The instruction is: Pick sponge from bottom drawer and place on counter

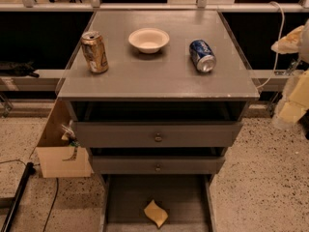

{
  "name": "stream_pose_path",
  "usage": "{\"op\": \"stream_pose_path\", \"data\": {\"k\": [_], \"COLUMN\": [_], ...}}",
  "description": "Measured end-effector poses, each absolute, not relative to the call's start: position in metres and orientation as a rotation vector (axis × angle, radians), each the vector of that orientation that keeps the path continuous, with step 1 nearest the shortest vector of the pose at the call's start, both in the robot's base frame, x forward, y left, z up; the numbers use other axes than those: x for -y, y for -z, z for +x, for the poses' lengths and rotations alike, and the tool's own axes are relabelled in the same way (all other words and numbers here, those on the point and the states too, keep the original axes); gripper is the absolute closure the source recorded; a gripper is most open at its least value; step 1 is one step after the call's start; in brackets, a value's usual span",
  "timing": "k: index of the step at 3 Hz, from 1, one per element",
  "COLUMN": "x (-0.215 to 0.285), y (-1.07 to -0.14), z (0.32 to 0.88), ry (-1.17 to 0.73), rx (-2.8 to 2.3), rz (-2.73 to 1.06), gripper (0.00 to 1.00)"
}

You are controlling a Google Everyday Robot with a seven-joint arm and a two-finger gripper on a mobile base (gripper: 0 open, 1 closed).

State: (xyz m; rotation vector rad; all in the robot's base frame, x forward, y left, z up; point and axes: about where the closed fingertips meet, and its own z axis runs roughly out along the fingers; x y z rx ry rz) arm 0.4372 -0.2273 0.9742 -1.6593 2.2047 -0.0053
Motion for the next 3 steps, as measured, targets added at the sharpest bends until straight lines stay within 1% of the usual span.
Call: {"op": "stream_pose_path", "data": {"k": [2, 3], "x": [0.287, 0.3], "y": [-0.922, -0.905], "z": [0.419, 0.411], "ry": [-0.248, -0.314], "rx": [-2.124, -2.102], "rz": [-1.455, -1.422], "gripper": [0.0, 0.0]}}
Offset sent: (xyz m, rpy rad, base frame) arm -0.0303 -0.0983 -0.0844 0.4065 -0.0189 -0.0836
